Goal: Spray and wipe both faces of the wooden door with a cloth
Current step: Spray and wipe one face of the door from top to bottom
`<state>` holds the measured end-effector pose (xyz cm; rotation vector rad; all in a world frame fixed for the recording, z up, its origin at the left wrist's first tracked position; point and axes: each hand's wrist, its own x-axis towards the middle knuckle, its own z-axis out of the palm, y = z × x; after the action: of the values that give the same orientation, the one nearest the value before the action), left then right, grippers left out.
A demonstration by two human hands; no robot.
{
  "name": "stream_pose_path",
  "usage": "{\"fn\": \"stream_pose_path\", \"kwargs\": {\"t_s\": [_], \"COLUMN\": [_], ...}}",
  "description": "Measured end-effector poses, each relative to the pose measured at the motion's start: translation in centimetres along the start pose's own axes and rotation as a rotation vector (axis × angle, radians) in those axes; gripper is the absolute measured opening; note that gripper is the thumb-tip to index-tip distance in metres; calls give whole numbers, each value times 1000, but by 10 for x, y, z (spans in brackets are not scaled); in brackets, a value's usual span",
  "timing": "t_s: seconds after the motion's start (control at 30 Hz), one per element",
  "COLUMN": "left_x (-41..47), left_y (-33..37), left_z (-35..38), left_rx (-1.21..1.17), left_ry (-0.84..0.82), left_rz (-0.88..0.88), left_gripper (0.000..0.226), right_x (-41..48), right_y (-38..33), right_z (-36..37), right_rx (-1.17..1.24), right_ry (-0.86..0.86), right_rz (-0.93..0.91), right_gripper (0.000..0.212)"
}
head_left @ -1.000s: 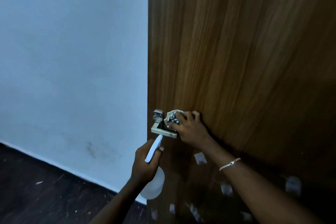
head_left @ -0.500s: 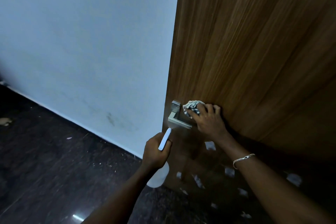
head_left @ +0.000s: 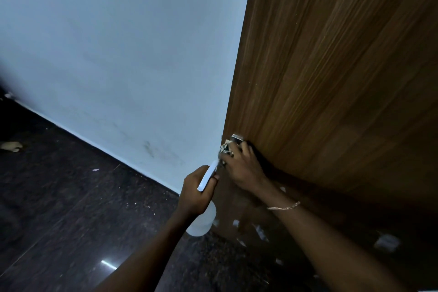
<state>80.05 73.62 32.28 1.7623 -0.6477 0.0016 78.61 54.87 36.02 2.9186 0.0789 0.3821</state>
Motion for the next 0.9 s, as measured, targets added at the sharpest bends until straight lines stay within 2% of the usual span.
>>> {"fn": "stream_pose_path", "kwargs": {"t_s": [0.13,0.23,0.4,0.43,0.53,0.6,0.77,0.83,0.9], "left_x": [6,10,13,14,16,17,16,15,14], "left_y": [1,3,4,5,10,13,16,17,16], "left_z": [-9,-14,-12,-11,-11,-17,-38,-42,-43], "left_rx": [-1,-1,10,7,5,-11,-15,-5,-3], "left_ry": [17,30,-2,-7,-15,3,83,104,106], "left_rz": [16,6,7,6,13,20,23,27,20], "left_gripper": [15,18,17,17,17,20,26,25,23], "right_x": [-39,-17,-19,-29,-42,-38,-43,-29,2], "right_y": [13,-2,-9,-2,12,18,50,51,45], "right_z": [-1,-2,9,9,3,-2,-10,-15,-24], "right_rx": [42,60,-24,-32,-27,-20,15,-74,-165], "right_ry": [27,3,-72,-77,-46,-41,12,101,161], "right_rz": [45,107,-8,-32,-64,-119,-273,-275,-228], "right_gripper": [27,37,45,44,20,11,19,21,32]}}
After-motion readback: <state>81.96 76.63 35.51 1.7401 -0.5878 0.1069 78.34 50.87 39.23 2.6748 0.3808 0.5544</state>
